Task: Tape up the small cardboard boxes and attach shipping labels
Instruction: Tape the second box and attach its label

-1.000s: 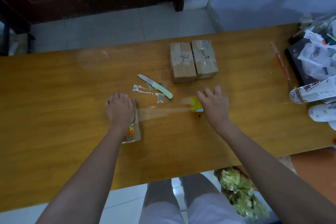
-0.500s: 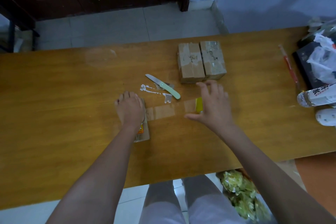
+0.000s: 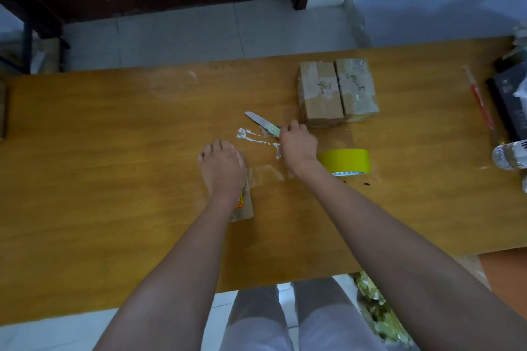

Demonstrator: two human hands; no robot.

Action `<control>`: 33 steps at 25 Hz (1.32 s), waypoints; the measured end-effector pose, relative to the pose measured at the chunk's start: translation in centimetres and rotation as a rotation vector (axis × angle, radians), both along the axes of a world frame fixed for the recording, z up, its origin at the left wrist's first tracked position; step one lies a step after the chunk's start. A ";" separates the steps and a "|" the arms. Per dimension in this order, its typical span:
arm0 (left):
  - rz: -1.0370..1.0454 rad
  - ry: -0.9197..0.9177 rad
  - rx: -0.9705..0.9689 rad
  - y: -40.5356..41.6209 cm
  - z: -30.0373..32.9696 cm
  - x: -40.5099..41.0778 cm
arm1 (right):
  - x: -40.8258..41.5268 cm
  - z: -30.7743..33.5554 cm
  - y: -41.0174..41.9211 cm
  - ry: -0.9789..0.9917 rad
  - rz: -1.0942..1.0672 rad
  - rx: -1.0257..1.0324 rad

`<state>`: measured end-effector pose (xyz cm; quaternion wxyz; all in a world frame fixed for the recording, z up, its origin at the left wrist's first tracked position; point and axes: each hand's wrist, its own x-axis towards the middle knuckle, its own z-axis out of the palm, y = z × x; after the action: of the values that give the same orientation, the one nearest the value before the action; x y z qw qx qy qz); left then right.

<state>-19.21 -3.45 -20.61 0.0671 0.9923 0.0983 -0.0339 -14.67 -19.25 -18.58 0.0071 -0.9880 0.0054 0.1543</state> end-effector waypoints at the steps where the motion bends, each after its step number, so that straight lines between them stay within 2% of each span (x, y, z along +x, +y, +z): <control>1: -0.001 0.004 -0.006 0.0 0.1 0.1 | 0.1 -0.3 0.1 -0.007 0.000 0.000; 5: -0.005 0.018 -0.009 0.0 0.3 0.1 | 0.7 0.0 0.9 -0.003 -0.034 0.083; 10: -0.001 0.064 -0.011 -0.2 0.5 0.1 | -0.4 3.7 1.5 -0.205 -0.265 0.466; 13: 0.000 0.071 -0.003 -0.2 0.5 0.2 | -5.0 4.0 1.0 -0.217 -0.366 0.585; 19: 0.006 0.063 0.001 -0.4 0.8 0.1 | -14.9 0.4 3.0 0.043 -0.262 0.442; 23: 0.008 0.068 -0.026 0.2 0.7 0.4 | -15.0 -0.4 3.4 0.068 -0.187 0.387; 29: 0.030 0.050 0.045 0.4 0.2 0.5 | -14.8 -0.3 3.7 0.139 -0.121 0.445; 33: 0.043 -0.003 0.034 0.5 -0.2 0.4 | -15.4 -0.5 3.5 0.114 -0.088 0.446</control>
<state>-18.84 -2.96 -20.82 0.0510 0.9910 0.1202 -0.0293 -30.07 -15.75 -19.13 0.2315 -0.9504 0.0148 0.2070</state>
